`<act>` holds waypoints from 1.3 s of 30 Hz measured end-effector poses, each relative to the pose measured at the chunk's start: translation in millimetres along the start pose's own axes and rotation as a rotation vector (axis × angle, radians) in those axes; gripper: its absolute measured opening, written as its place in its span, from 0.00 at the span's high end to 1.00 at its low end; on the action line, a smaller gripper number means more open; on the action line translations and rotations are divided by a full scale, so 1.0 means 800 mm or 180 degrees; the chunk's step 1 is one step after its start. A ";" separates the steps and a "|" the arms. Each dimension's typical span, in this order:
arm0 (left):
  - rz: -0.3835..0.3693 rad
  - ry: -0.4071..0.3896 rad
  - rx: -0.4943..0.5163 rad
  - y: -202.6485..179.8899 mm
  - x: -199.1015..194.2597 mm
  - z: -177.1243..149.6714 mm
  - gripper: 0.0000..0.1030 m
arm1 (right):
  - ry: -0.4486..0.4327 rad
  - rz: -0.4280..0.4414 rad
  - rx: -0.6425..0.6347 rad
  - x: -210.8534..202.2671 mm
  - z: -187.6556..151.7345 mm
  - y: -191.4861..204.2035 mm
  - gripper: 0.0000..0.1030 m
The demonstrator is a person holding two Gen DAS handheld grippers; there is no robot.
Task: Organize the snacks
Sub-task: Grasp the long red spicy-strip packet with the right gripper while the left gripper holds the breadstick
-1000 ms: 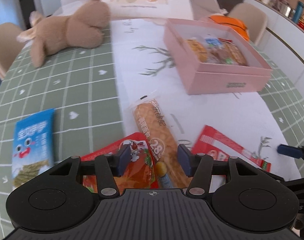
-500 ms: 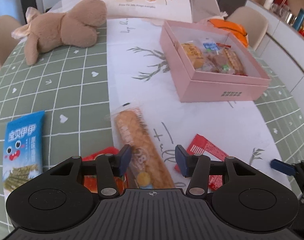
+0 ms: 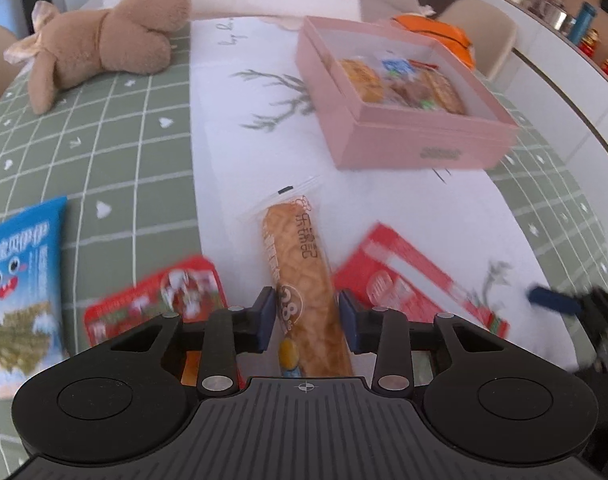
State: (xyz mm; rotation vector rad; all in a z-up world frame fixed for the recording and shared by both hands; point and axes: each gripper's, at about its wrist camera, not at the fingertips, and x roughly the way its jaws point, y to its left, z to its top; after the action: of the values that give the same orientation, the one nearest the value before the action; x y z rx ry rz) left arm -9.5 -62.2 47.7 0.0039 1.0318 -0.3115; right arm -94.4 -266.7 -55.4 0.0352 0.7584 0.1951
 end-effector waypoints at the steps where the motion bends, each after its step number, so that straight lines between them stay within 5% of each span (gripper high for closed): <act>1: -0.0053 0.0027 0.0013 0.000 -0.004 -0.006 0.63 | 0.0022 0.0036 0.0008 0.000 0.002 0.001 0.04; 12: -0.0151 0.0068 -0.0268 0.035 -0.038 -0.045 0.65 | 0.0065 0.0234 -0.0451 0.033 0.033 0.044 0.11; 14: -0.0127 0.0046 -0.0311 0.041 -0.040 -0.047 0.65 | 0.0035 0.0242 -0.0516 0.040 0.043 0.053 0.23; 16: -0.0065 0.0024 -0.0355 0.048 -0.041 -0.046 0.65 | 0.0043 0.0269 -0.0562 0.043 0.052 0.059 0.46; 19: 0.0036 -0.0009 -0.0405 0.057 -0.039 -0.039 0.65 | 0.0094 0.0238 -0.0525 0.047 0.061 0.057 0.50; 24: 0.0046 -0.0010 -0.0364 0.053 -0.033 -0.029 0.65 | 0.0102 0.0089 -0.0303 0.035 0.050 0.026 0.50; 32: -0.0353 0.0113 -0.0005 -0.009 -0.015 -0.026 0.65 | 0.0195 -0.0096 -0.0162 0.001 0.018 -0.006 0.49; 39: -0.0224 0.0223 0.0047 -0.028 -0.008 -0.028 0.61 | 0.0171 -0.0095 -0.0145 0.003 0.019 -0.005 0.36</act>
State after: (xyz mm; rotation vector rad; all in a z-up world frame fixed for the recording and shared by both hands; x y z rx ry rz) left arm -37.0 -78.4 44.4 -0.0081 1.1005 -0.3853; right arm -81.8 -269.3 -46.4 -0.0246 0.8073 0.1854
